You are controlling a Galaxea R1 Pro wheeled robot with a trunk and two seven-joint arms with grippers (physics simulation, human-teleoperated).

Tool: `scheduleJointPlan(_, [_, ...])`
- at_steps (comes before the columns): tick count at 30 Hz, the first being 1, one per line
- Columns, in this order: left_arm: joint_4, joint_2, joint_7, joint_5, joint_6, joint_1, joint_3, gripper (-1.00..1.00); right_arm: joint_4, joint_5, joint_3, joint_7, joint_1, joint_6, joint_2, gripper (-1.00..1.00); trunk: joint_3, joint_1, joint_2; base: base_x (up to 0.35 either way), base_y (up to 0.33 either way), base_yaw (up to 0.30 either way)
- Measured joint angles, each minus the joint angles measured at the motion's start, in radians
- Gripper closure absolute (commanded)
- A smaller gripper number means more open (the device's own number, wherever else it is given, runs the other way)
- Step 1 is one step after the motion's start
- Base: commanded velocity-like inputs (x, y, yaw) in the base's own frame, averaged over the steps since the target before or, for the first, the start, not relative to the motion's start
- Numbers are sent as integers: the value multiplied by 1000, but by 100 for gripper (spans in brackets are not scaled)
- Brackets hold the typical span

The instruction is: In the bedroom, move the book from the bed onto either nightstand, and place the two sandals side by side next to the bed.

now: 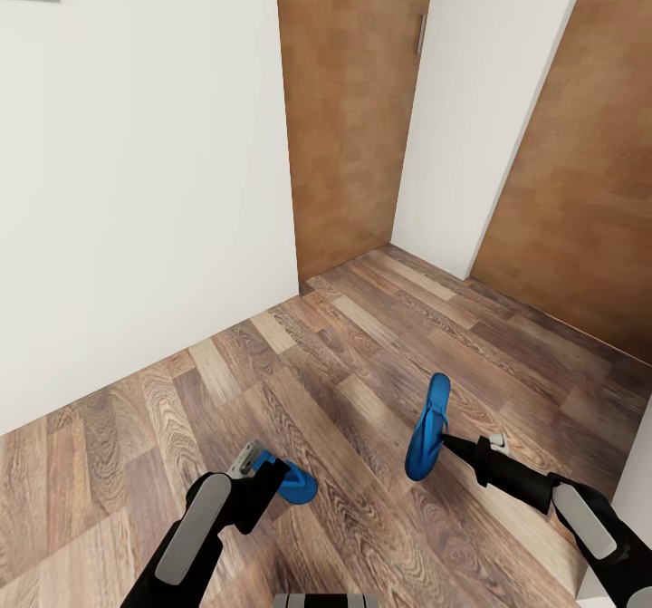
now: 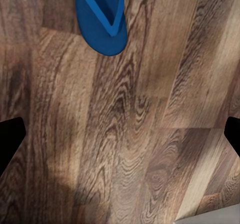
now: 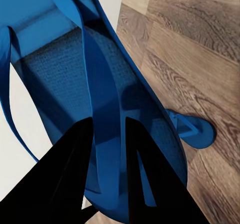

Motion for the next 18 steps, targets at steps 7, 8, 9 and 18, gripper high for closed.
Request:
scheduleJointPlan(7, [0,0,0,0,0,0,0,-100,0,0,0,0,0,0,0,100,0,0,0,0,0,0])
scheduleJointPlan(8, [0,0,0,0,0,0,0,-100,0,0,0,0,0,0,0,100,0,0,0,0,0,0])
scheduleJointPlan(9, [0,0,0,0,0,0,0,-100,0,0,0,0,0,0,0,100,0,0,0,0,0,0])
scheduleJointPlan(18, [0,0,0,0,0,0,0,-100,0,2,0,0,0,-1,0,100,-23,3,-1,0,0,0])
